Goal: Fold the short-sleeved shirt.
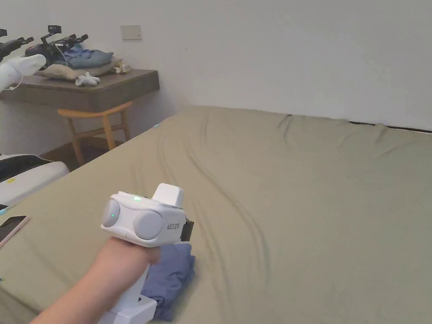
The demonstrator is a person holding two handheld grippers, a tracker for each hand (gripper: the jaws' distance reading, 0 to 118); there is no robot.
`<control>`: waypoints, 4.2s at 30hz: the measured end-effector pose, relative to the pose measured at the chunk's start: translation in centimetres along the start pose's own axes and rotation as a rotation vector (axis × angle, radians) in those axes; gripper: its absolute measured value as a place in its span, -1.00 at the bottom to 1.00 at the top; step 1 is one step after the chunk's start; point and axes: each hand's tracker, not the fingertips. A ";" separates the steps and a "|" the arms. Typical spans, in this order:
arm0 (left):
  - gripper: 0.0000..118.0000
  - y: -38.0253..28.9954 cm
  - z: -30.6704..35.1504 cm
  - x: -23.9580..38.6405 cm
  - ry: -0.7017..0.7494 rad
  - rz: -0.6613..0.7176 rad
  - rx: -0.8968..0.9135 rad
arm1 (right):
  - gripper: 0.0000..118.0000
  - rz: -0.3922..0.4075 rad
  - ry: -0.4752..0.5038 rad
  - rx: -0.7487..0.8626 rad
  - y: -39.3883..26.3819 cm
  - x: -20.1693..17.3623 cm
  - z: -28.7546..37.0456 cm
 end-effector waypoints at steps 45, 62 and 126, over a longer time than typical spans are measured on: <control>0.46 -7.9 11.7 25.1 -0.099 0.057 0.535 | 0.49 0.193 -0.718 0.533 -2.5 -2.9 4.2; 1.00 -8.7 12.7 26.3 -0.032 0.004 0.620 | 1.00 0.191 -0.693 0.570 -3.0 -3.4 3.8; 1.00 -8.8 12.3 26.1 -0.054 0.005 0.593 | 1.00 0.150 -0.699 0.485 -2.2 -3.9 2.6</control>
